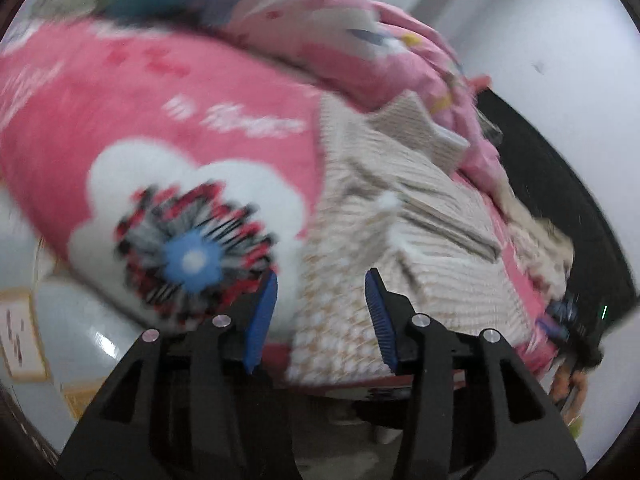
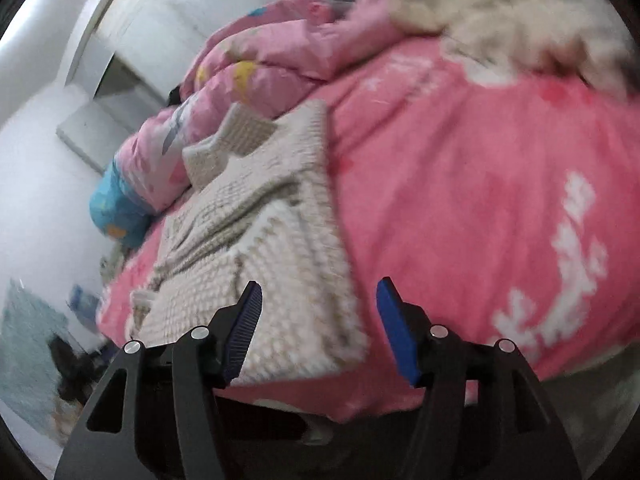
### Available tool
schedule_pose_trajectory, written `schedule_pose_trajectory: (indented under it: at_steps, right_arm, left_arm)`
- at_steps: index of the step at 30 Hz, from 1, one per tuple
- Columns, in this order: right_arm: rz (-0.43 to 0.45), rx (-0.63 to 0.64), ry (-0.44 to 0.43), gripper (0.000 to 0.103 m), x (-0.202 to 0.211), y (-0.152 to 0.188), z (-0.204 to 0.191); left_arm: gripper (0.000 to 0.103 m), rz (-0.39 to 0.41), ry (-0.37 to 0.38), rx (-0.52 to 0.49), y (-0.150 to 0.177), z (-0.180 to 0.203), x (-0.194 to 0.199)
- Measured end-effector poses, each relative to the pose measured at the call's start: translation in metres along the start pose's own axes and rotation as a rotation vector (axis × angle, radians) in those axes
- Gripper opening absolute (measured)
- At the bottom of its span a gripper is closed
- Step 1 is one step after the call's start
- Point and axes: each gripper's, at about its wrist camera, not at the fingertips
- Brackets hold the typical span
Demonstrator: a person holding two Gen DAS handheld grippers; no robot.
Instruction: Fold large clothes
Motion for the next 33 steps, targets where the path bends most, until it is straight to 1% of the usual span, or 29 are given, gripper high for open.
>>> schedule_pose_trajectory:
  at_steps: [1,2,4,7,8,10,12,13,14,15,16,17,19,20,22,24,27,30,31,32,33]
  right_arm:
    - [-0.003,0.051,0.010,0.058,-0.010,-0.002,-0.013]
    - [-0.007,0.115,0.033,0.059,-0.023,-0.004,-0.027]
    - [-0.009,0.175,0.089,0.059,-0.042,-0.011,-0.040]
    - [-0.025,0.220,0.115,0.058,-0.067,-0.019,-0.049]
    - [-0.031,0.227,0.123,0.058,-0.075,-0.021,-0.049]
    - [-0.051,0.227,0.130,0.058,-0.087,-0.023,-0.045]
    - [-0.071,0.230,0.127,0.044,-0.096,-0.022,-0.043]
    - [-0.073,0.237,0.134,0.031,-0.099,-0.021,-0.044]
    - [-0.058,0.267,0.154,0.020,-0.098,-0.019,-0.047]
    - [-0.039,0.291,0.165,0.014,-0.095,-0.017,-0.050]
    - [-0.023,0.302,0.163,0.010,-0.091,-0.016,-0.052]
    - [-0.006,0.308,0.163,0.008,-0.087,-0.016,-0.055]
    - [0.035,0.329,0.174,0.008,-0.077,-0.016,-0.060]
    - [0.054,0.331,0.177,0.007,-0.072,-0.016,-0.062]
    - [0.105,0.323,0.173,0.007,-0.061,-0.021,-0.065]
    - [0.132,0.311,0.165,0.007,-0.057,-0.028,-0.067]
    - [0.176,0.299,0.157,0.007,-0.057,-0.044,-0.069]
    - [0.222,0.281,0.150,0.007,-0.062,-0.059,-0.069]
    - [0.226,0.274,0.153,0.007,-0.068,-0.062,-0.067]
    - [0.221,0.270,0.160,0.007,-0.074,-0.062,-0.065]
    - [0.194,0.257,0.166,0.007,-0.087,-0.060,-0.059]
  left_arm:
    - [0.052,-0.007,-0.003,-0.053,-0.002,0.013,-0.009]
    - [0.053,-0.012,-0.016,-0.087,-0.003,0.019,-0.015]
    - [0.053,-0.045,-0.068,-0.183,-0.003,0.040,-0.039]
    - [0.053,-0.042,-0.080,-0.285,-0.004,0.064,-0.058]
    - [0.053,-0.037,-0.096,-0.312,-0.003,0.068,-0.062]
    - [0.053,-0.036,-0.168,-0.371,-0.004,0.073,-0.075]
    - [0.053,-0.043,-0.201,-0.375,-0.008,0.069,-0.085]
    - [0.051,-0.046,-0.202,-0.367,-0.010,0.066,-0.091]
    - [0.040,-0.041,-0.197,-0.367,-0.011,0.064,-0.093]
    - [0.031,-0.037,-0.187,-0.371,-0.012,0.063,-0.095]
    - [0.020,-0.037,-0.171,-0.371,-0.013,0.063,-0.096]
    - [0.014,-0.031,-0.158,-0.369,-0.013,0.064,-0.096]
    - [0.009,0.002,-0.137,-0.384,-0.013,0.069,-0.092]
    - [0.008,0.032,-0.133,-0.410,-0.012,0.074,-0.086]
    - [0.008,0.066,-0.127,-0.420,-0.015,0.078,-0.078]
    - [0.008,0.088,-0.122,-0.420,-0.023,0.082,-0.076]
    - [0.007,0.132,-0.103,-0.439,-0.045,0.090,-0.078]
    - [0.007,0.189,-0.102,-0.475,-0.065,0.102,-0.082]
    - [0.007,0.190,-0.106,-0.483,-0.069,0.104,-0.087]
    - [0.007,0.173,-0.115,-0.484,-0.071,0.104,-0.096]
    - [0.007,0.138,-0.129,-0.481,-0.070,0.100,-0.109]
Point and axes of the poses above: each gripper's, at about its wrist camera, not at the fingertips, and x roughly against the way its jaws point, z to its right, y to its underside, and after that the axes turned 10 degrees about z, right-handed
